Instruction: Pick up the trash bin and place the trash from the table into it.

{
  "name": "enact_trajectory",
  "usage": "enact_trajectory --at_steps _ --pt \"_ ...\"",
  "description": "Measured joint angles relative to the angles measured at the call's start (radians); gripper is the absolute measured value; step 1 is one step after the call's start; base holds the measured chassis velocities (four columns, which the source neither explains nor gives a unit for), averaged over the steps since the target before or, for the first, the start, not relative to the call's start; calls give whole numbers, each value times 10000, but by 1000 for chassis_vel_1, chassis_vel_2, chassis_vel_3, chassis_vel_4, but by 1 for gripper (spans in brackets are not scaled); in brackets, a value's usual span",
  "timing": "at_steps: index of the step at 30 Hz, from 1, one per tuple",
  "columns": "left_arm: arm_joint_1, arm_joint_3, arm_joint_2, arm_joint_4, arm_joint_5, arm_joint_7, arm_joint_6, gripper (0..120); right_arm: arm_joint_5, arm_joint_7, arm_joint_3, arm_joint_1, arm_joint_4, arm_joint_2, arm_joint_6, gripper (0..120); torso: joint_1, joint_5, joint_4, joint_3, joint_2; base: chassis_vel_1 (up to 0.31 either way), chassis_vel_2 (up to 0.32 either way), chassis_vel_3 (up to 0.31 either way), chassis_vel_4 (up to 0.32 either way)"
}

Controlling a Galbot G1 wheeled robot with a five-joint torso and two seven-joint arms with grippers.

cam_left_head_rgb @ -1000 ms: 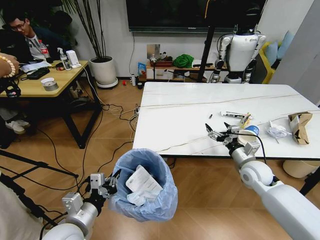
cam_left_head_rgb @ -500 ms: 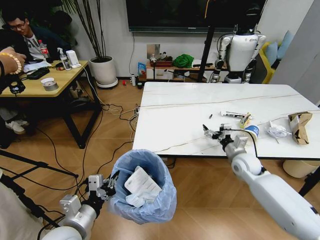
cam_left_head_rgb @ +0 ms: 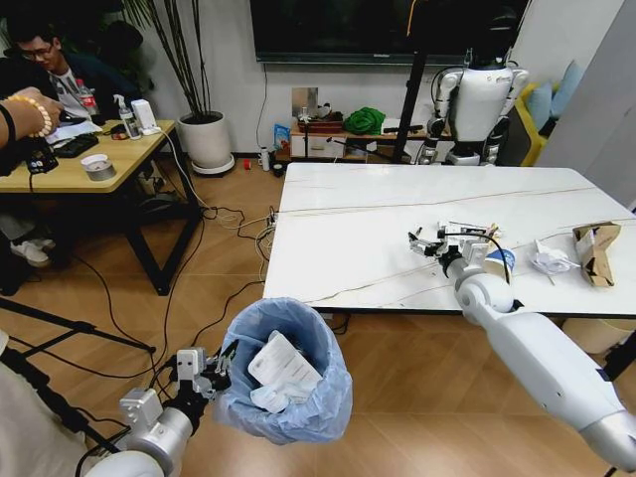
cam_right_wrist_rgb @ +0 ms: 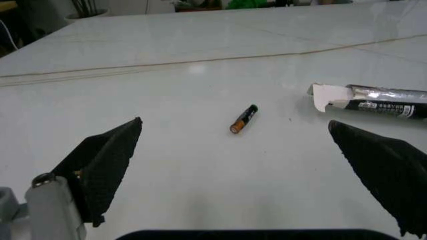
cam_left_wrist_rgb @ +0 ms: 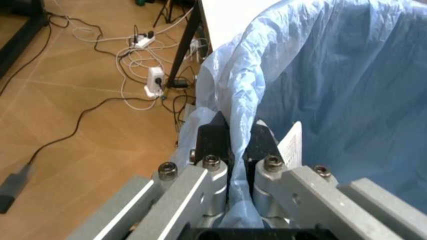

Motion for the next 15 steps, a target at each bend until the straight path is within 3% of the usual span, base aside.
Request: enact_trajectory --at_steps 15 --pt "-167 65 178 100 -135 2 -1 0 -28 -39 -174 637 -1239 413 -140 100 0 -2 -1 -1 0 0 0 0 0"
